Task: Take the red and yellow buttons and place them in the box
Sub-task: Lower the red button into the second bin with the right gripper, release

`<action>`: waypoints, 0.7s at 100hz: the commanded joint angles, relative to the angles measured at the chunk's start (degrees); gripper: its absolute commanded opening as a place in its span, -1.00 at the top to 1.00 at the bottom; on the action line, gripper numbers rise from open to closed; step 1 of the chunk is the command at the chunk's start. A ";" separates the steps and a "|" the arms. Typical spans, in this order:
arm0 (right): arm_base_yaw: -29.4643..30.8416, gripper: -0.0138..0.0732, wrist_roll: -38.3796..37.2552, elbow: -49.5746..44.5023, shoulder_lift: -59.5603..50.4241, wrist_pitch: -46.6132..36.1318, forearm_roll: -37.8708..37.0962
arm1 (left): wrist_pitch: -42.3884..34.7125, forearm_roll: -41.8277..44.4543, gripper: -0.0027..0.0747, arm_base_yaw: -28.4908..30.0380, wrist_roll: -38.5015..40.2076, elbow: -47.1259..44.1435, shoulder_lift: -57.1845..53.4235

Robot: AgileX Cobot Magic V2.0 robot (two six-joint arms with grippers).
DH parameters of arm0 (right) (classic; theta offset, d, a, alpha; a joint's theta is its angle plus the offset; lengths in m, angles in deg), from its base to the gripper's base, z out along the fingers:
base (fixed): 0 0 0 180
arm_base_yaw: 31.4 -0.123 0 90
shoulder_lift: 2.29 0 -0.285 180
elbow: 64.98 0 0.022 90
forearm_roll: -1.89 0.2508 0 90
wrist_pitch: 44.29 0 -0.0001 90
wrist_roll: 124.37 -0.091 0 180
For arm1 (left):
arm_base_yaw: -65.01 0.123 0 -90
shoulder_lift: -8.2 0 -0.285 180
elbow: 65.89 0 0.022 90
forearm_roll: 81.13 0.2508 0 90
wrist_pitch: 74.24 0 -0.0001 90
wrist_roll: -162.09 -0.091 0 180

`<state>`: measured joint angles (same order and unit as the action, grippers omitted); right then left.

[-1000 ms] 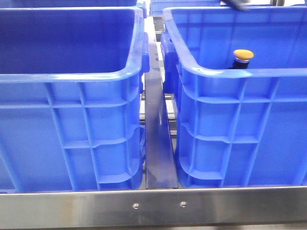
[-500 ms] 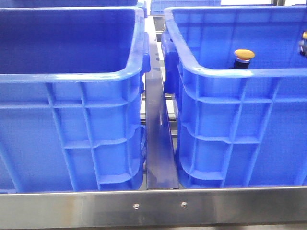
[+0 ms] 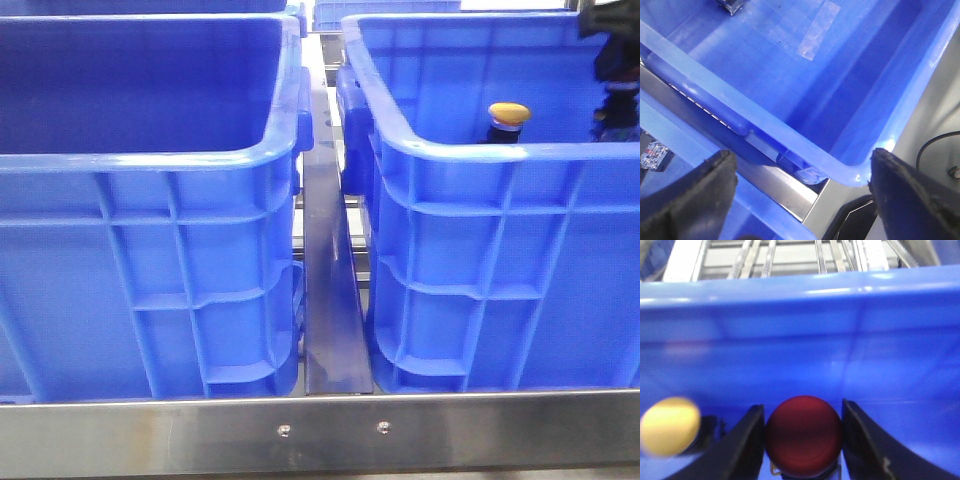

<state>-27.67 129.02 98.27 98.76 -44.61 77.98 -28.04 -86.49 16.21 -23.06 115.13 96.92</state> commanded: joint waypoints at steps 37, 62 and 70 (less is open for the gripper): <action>0.37 0.03 0.79 6.40 6.08 -2.85 0.66 | -5.07 -0.83 -0.42 -0.33 -0.10 1.69 -1.98; 0.37 -0.79 0.79 6.40 5.84 -3.08 0.66 | -5.78 -0.83 -0.42 -0.33 -0.10 1.69 -1.98; 0.37 -0.79 0.79 6.34 5.45 -3.20 0.78 | -5.78 -0.83 -0.42 -0.33 -0.10 1.69 -1.98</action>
<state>-27.67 129.02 103.10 107.47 -46.38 78.63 -30.16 -86.49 16.21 -23.06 115.13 96.92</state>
